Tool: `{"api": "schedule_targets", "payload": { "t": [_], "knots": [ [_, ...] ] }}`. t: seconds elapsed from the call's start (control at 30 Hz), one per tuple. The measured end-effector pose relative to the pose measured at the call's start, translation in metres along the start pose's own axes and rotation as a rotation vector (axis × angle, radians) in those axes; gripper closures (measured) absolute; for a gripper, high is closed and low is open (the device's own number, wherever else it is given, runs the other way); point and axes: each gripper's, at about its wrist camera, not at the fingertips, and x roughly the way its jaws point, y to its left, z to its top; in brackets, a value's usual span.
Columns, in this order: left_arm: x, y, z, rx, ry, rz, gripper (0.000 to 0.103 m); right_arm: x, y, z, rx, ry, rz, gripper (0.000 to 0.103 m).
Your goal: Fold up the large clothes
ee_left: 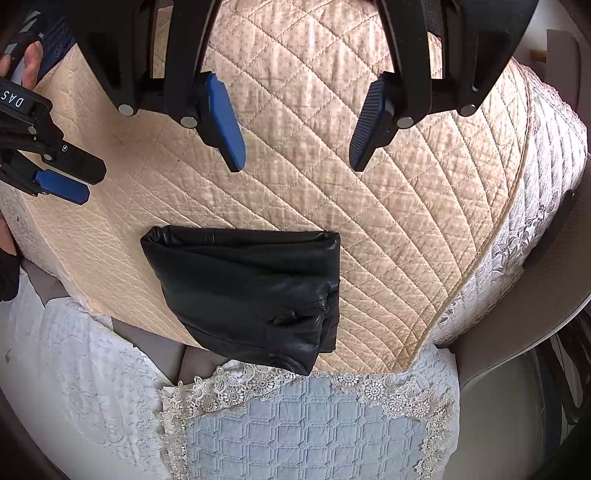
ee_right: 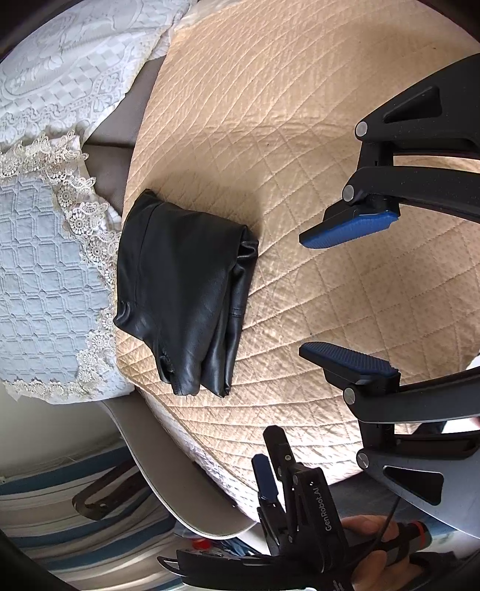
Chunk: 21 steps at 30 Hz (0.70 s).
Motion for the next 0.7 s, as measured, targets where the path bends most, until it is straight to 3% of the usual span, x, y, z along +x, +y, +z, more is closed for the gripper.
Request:
{"api": "schedule_targets", "payload": {
  "t": [0.7],
  "knots": [
    [-0.003, -0.002, 0.002, 0.015, -0.017, 0.013, 0.042, 0.002, 0.0033, 0.001, -0.011, 0.006, 0.003, 0.049]
  ]
}}
